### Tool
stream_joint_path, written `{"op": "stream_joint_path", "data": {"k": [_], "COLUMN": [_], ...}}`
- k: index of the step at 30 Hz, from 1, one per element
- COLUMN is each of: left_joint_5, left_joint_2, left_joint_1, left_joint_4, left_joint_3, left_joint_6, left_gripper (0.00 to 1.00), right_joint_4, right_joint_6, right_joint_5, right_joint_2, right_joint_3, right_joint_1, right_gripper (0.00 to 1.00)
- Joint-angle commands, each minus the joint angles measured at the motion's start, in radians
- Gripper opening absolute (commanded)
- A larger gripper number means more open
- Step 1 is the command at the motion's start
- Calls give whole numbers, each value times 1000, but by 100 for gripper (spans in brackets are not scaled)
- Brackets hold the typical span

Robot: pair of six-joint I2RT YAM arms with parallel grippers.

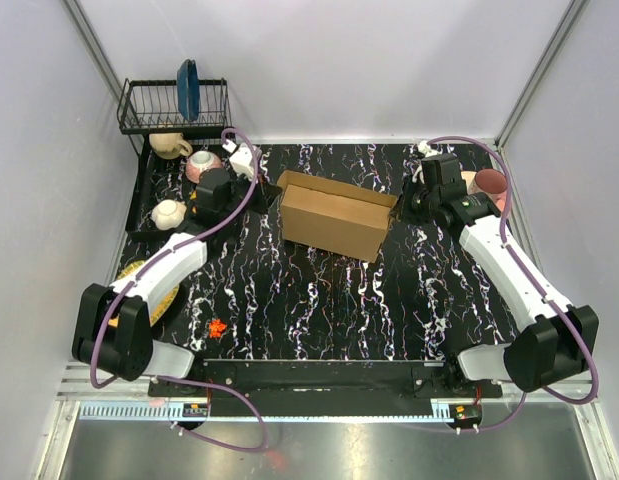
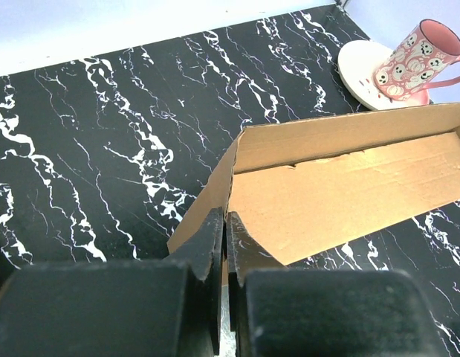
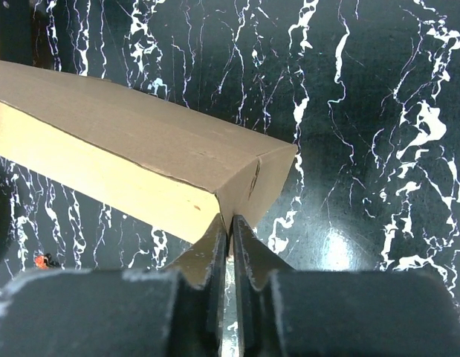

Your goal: Fold the paper box

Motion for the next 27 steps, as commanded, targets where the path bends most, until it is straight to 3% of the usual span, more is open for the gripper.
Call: {"op": "stream_joint_path", "data": {"k": [1, 8, 17, 27], "left_joint_5": [-29, -48, -66, -63], "left_joint_2": [-54, -68, -83, -80], "left_joint_1": [-25, -50, -57, -57], "left_joint_4": [62, 54, 33, 16], "left_joint_3": [-29, -54, -65, -55], "left_joint_6": [-11, -11, 3, -34], "left_gripper": [0, 0, 0, 0], "right_joint_4": [5, -18, -38, -5], "right_joint_6": [50, 103, 101, 52], "right_joint_5": [2, -27, -32, 26], "right_joint_2": [2, 8, 23, 15], "right_joint_3": [54, 73, 97, -23], "right_joint_1": [7, 7, 7, 7], "right_gripper": [8, 0, 0, 0]}}
